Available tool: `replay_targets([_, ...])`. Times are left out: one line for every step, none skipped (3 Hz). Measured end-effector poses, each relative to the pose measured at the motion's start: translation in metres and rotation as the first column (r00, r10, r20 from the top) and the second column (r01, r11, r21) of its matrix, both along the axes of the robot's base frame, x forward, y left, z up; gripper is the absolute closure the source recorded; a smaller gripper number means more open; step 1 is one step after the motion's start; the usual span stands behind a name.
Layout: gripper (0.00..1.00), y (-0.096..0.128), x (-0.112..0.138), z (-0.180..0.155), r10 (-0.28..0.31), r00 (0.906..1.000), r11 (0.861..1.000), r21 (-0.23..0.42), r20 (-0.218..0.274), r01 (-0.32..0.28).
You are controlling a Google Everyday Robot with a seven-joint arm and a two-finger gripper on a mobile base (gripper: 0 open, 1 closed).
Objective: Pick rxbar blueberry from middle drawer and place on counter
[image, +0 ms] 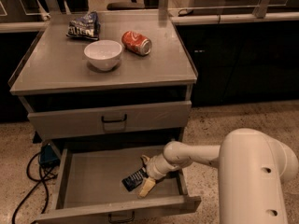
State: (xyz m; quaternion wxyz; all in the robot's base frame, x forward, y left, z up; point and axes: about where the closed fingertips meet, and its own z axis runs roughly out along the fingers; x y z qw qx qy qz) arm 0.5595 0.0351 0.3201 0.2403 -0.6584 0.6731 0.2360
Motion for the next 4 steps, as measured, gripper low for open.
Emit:
replay_targets([0.41,0.0,0.0,0.0,0.0,1.0,1.0,0.0,0.0,0.0])
replay_targets([0.64,0.0,0.0,0.0,0.0,1.0,1.0,0.0,0.0,0.0])
replay_targets([0.88,0.0,0.0,0.0001,0.0,1.0,1.0,0.0,0.0,0.0])
replay_targets([1.0,-0.0001,0.0,0.0085,0.0,1.0,1.0,0.0,0.0,0.0])
